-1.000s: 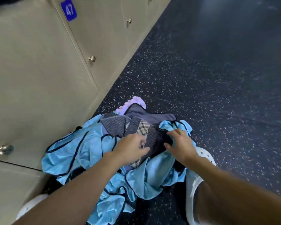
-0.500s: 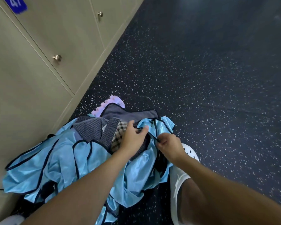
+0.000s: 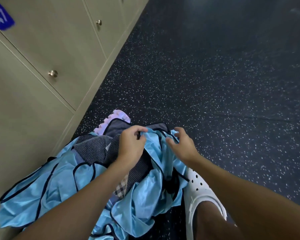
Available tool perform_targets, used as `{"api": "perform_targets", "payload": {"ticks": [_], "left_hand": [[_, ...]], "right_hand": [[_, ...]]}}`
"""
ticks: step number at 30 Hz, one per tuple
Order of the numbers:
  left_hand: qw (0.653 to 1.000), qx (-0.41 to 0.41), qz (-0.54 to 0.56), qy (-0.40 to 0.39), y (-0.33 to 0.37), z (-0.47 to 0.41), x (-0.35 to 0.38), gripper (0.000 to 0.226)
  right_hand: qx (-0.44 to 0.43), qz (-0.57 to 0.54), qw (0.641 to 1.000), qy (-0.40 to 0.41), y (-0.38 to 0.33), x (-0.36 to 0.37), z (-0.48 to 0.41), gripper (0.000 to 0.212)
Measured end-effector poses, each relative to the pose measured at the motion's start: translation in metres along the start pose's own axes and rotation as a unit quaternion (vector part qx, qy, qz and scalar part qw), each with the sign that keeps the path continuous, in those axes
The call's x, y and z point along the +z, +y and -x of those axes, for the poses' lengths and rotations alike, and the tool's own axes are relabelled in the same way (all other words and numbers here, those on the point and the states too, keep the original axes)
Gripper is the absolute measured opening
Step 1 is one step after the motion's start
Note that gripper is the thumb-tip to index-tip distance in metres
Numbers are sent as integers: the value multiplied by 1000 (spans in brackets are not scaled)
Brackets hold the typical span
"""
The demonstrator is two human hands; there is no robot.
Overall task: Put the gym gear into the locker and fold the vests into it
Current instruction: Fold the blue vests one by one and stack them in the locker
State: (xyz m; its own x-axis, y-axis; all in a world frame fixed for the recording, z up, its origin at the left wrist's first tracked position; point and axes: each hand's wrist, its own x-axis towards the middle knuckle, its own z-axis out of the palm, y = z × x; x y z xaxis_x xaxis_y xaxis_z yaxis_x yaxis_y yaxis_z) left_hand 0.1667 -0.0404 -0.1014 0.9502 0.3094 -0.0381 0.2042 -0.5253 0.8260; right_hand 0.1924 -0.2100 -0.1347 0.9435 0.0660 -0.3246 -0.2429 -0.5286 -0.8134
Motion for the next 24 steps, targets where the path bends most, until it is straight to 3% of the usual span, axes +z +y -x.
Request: {"api": "perform_targets", "payload": {"ticks": [5,11,15,17,19,24], "left_hand": [[996,87,-22,6,24,6,-57,43],[987,155,-18,38,46,26,-124,46],[988,145,5,44,47,42,-157,54],[990,134,16,41,42,47,-171,50],[989,133,15,55,40,52,-183,47],[990,100,-33,92,36,56,-204,38]], "right_hand": [[-46,-30,998,-28,-42,6,-1,61],[-88,-48,994,-30,-96,8,4,72],[-69,-50,982,-166,-112,14,10,78],[-89,7,981,-171,-116,24,14,55],[-120,48,983,-133,-121,34,19,12],[-170,22,983,-65,-152,36,34,16]]}}
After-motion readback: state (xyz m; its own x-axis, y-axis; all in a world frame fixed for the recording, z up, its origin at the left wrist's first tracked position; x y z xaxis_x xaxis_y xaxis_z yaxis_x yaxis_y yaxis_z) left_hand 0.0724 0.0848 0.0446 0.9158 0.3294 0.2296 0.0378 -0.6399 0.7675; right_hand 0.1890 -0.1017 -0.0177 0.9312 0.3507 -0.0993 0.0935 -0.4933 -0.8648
